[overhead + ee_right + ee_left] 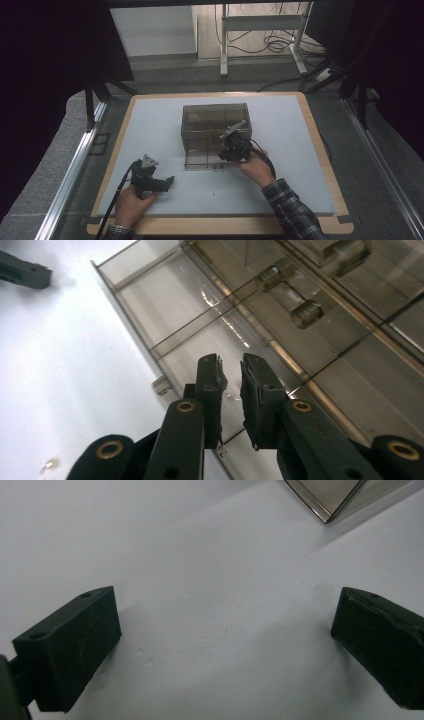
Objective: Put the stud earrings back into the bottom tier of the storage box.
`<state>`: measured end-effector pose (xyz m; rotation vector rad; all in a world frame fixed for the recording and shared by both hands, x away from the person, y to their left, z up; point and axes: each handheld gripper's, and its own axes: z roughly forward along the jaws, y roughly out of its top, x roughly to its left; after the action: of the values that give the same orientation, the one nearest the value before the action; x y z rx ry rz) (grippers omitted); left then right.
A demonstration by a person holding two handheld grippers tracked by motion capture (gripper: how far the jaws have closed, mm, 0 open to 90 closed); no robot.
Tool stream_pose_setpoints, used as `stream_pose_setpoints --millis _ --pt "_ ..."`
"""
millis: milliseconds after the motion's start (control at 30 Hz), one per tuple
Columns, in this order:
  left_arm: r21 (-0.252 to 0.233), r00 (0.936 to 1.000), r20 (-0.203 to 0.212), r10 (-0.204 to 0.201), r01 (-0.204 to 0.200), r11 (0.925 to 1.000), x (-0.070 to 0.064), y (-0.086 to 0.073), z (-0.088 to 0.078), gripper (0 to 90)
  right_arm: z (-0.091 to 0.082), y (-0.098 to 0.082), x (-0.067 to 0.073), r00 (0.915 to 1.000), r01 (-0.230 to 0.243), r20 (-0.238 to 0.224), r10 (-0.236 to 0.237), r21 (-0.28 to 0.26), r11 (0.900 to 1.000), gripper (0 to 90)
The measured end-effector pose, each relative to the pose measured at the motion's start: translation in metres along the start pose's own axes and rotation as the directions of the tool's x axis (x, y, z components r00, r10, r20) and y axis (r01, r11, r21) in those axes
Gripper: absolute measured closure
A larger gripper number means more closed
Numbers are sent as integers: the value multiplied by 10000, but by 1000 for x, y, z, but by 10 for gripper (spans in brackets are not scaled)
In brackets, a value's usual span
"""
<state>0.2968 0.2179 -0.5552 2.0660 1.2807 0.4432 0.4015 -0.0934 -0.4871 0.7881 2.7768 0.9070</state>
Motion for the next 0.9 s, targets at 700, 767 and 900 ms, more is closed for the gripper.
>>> stream_pose_setpoints --millis 700,767,900 --pt "-52 10000 -12 -14 14 10000 0 0 0 0 -7 -13 46 9892 1061 -1099 -966 849 9907 796" --pt "-51 10000 -13 -8 8 10000 0 0 0 0 -5 -15 51 9864 1214 -1221 -1101 897 9885 796" --pt "-54 10000 -5 -54 54 10000 0 0 0 0 -3 -19 59 9823 1355 -1430 -1213 938 9863 799"
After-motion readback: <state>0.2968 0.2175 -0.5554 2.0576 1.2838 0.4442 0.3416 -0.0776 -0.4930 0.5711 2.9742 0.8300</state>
